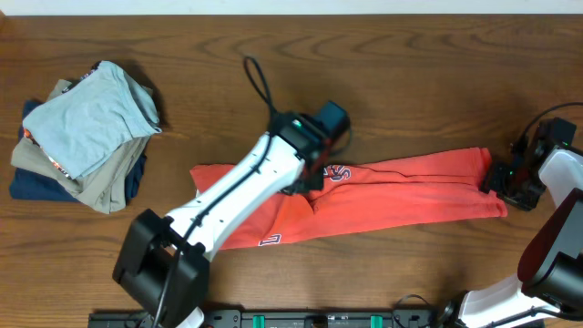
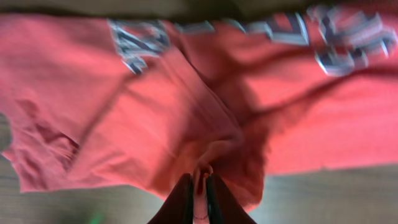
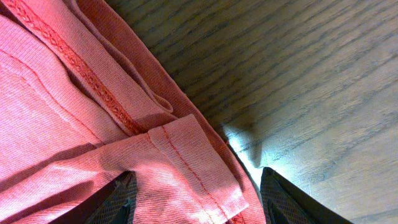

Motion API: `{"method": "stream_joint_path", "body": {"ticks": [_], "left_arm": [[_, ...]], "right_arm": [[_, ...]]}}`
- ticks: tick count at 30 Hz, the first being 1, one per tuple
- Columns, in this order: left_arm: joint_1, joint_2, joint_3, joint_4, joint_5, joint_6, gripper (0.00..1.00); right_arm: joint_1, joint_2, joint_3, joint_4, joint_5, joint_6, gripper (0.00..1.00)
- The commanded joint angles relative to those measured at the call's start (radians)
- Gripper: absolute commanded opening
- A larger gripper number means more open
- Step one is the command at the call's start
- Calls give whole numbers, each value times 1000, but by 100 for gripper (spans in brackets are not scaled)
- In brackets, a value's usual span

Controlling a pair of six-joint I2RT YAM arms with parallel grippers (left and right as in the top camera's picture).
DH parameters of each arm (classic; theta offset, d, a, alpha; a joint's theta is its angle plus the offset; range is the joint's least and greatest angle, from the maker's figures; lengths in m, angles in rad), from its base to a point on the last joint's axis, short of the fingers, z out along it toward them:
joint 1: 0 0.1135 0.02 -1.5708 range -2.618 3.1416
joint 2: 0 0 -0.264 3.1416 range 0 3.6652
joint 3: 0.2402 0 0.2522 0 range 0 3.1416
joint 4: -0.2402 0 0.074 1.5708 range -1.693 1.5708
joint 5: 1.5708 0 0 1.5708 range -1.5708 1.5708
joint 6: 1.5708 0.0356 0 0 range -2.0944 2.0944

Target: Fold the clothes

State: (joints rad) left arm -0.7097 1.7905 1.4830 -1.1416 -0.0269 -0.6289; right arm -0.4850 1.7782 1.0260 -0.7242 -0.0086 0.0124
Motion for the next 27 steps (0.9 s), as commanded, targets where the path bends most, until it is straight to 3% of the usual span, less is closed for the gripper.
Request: {"method": "stream_joint_path", "body": {"ticks": [1,7,16,19,20,21,27], "left_arm": [[25,5,-6,18,7,-5,11],[-3,7,-6,98,121,-5,11],[-75,51,-7,209,121,-5,11],[-71,55,-6,181,121,-4,14],[-68,53,-6,164,120,2,24],[-62,52,-6,146,118,7,26],[-46,52,-6,-3,25,5,25]], "right_arm": [[-6,-9,-3,-1,-8,-6,62],[-6,-9,-3,-1,-8,-6,62],[-6,-9,-3,-1,-11,-6,62],[-6,-9,-3,-1,-19,-6,62],[-6,-9,-3,0,-19,-6,63],[-6,-9,-3,2,-19,-6,63],[-6,-9,-3,3,-19,-6,63]]}}
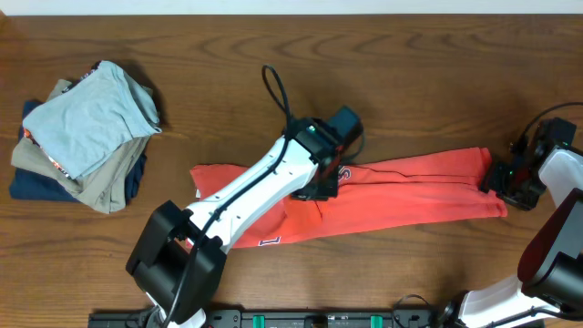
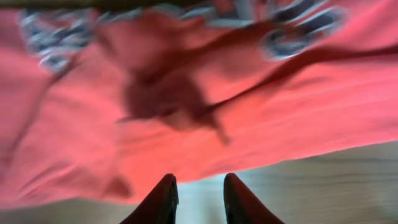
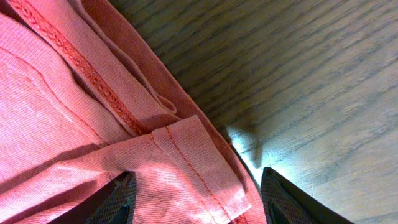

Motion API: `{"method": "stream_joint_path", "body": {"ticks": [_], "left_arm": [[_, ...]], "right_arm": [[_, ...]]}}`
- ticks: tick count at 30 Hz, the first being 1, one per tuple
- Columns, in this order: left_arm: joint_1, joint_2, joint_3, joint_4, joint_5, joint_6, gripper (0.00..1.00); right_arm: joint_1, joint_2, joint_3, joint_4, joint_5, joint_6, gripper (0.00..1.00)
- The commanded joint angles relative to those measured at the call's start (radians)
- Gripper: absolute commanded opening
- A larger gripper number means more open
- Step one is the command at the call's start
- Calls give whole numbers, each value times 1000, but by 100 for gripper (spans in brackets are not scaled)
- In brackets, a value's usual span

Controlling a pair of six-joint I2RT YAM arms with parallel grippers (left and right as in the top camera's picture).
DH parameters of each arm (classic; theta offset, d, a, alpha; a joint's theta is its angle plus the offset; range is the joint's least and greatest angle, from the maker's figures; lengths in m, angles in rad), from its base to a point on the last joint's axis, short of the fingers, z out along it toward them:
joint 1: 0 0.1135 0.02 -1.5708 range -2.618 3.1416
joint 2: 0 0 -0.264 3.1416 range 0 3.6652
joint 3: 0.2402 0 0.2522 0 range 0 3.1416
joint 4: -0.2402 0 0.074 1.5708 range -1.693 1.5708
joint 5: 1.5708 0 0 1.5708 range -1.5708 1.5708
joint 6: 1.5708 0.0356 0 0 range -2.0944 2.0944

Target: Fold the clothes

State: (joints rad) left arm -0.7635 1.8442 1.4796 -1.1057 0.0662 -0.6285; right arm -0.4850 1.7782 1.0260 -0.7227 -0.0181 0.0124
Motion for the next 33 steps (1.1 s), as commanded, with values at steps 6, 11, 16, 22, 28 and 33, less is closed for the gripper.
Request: {"method": "stream_joint_path", "body": {"ticks": [6,11,16,22,28,33], "left_arm": [[8,-1,-12,-99,-78,-3,19],[8,0,-105,28,-74,-6,19],[12,10,-225,187,-75,-6,19],[89,24,-250,286,-80,-5,23],[211,24,-249,303,-50,0,25],[302,4,-234,262,21,29,27]], "right_arm": [[-6,-9,-3,1,-10,-6,61],[-6,-9,-3,-1,-9,-6,61],[-6,-9,-3,-1,-9,-20,62],[-7,-9,-3,1,-10,-47,60],[-7,-9,-3,42,-58,-122,58],[-7,-9,-3,59,-116,-217,57]]}}
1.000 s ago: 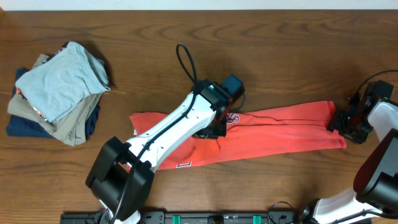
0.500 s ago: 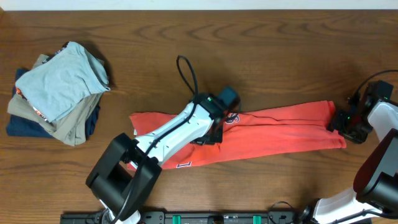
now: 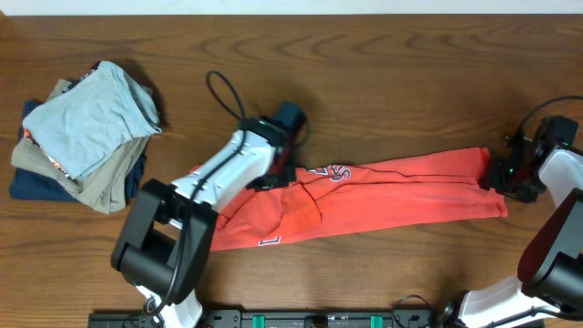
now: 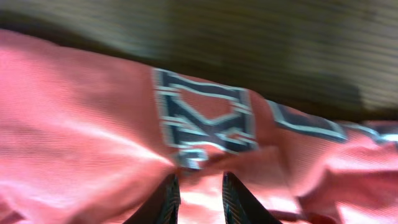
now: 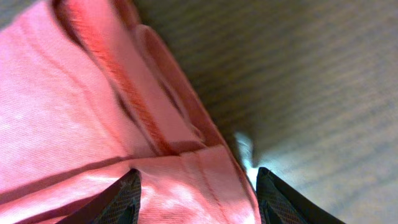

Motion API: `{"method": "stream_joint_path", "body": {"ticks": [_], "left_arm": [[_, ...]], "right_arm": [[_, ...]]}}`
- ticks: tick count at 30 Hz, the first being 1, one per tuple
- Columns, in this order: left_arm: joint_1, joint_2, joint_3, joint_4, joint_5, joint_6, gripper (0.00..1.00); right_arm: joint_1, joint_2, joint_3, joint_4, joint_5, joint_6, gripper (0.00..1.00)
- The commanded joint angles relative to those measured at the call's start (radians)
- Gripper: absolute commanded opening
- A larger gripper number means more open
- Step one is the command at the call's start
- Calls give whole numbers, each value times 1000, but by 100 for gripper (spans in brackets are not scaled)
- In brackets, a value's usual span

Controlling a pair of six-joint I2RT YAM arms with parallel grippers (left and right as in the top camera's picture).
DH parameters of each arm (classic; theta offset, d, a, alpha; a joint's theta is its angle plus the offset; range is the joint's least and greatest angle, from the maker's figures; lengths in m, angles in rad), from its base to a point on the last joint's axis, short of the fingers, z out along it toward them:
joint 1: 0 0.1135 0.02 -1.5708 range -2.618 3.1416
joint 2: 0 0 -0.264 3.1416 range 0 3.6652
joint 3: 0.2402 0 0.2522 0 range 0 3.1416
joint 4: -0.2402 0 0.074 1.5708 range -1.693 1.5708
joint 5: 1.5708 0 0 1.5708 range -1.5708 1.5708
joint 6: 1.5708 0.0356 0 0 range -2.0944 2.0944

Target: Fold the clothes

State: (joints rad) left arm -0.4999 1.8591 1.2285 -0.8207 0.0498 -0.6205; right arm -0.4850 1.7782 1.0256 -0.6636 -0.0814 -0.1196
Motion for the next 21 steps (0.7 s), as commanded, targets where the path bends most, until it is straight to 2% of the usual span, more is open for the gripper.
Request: {"method": "stream_joint_path", "body": {"ticks": [1,7,11,17,19,21], "left_arm": [[57,-25,24,-38,40,21,28],[158,-130,33,-132,36,21,37],[222,-147,30,-201,36,21,49],[294,-146,-52,-144,37,17,53],[309,-146,-90,-109,37,17,53],[322,-146,-133,-67,36,17,53]], "right_arm": [[-6,-9,-3,-2,-58,-100,57],[-7,-9,-18,-9,-79,-160,56],[-6,-9,-43,-2,-143,-213,52],[-7,-9,-77,22,-142,-218,50],[-7,-9,-78,25,-124,-217,42],[-6,-9,-78,25,-117,-217,26]]}}
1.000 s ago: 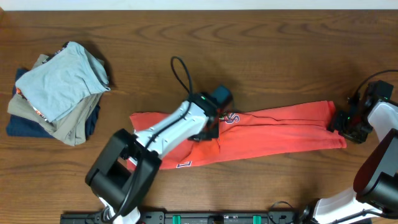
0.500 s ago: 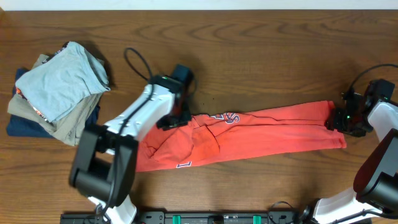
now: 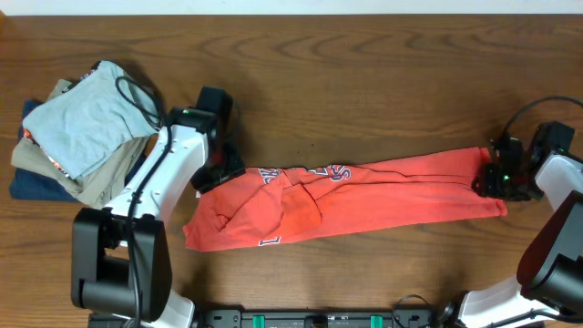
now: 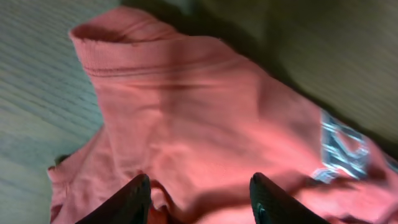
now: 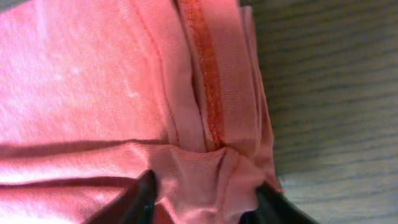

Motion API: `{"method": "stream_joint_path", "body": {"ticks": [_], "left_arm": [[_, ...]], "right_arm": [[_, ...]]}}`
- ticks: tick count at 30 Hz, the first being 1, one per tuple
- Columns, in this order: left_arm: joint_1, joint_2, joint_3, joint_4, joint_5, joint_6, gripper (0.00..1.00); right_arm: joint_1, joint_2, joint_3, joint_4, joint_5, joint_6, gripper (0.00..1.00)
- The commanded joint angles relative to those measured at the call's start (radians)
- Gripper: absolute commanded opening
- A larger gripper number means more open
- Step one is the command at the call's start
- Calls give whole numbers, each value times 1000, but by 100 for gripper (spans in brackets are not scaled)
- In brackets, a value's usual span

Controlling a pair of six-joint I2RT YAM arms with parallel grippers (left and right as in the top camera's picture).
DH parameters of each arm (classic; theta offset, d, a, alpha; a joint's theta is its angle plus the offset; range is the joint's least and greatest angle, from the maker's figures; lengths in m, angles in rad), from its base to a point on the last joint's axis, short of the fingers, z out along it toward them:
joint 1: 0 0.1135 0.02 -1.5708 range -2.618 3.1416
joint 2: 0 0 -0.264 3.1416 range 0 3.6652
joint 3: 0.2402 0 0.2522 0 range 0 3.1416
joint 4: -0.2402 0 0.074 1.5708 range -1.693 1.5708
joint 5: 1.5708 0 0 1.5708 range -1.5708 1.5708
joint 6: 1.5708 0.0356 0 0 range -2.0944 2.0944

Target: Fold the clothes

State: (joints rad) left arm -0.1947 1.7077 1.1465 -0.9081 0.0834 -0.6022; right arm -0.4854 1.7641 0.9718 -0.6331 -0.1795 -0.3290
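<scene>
A red shirt [image 3: 383,196] with navy lettering [image 3: 332,171] lies stretched into a long band across the table, its left part rumpled. My left gripper [image 3: 217,171] is at the shirt's upper left end. In the left wrist view it [image 4: 202,202] stands wide open over the cloth [image 4: 205,124], close to the ribbed hem. My right gripper [image 3: 492,179] is on the shirt's right end. In the right wrist view it [image 5: 202,202] is open, with bunched hem cloth [image 5: 211,124] lying between the fingers.
A stack of folded clothes [image 3: 86,132], light blue on top over khaki and navy, sits at the far left beside the left arm. Bare wooden table [image 3: 364,73] stretches behind the shirt. A black cable loops above the left wrist.
My left gripper has moved left from the lettering to the shirt's left end, with its jaws wider apart. The right gripper has moved in over the right hem. The shirt's left part is more rumpled.
At first my left gripper was shut on a pinch of cloth in the shirt's middle. Then it was open there, then over the lettering further left, and now at the left end. The right gripper stayed open by the right hem, now straddling it.
</scene>
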Motion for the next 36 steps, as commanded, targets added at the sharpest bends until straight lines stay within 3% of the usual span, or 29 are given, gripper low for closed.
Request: {"method": "stream_joint_path", "body": {"ticks": [1,7,22,24,29,36], "left_arm": [[23,6,-72,41,2,-2,53],[68,12,-178,146,-43,-2,54],[112,13,-216,220,-50,-1,54],[112,13,-240,250,-50,-1,45],[113,13,-283,337,-52,30,7],[195,13,-246,466,-137,23,6]], "right_arm": [[-6,5,-24,-3,-19,-7,22],[-6,5,-24,17,-19,22,15],[-6,5,-24,32,-19,22,15],[-6,5,-24,32,-19,22,16],[-6,5,-24,32,-19,23,14],[-12,5,-24,55,-19,82,1]]}}
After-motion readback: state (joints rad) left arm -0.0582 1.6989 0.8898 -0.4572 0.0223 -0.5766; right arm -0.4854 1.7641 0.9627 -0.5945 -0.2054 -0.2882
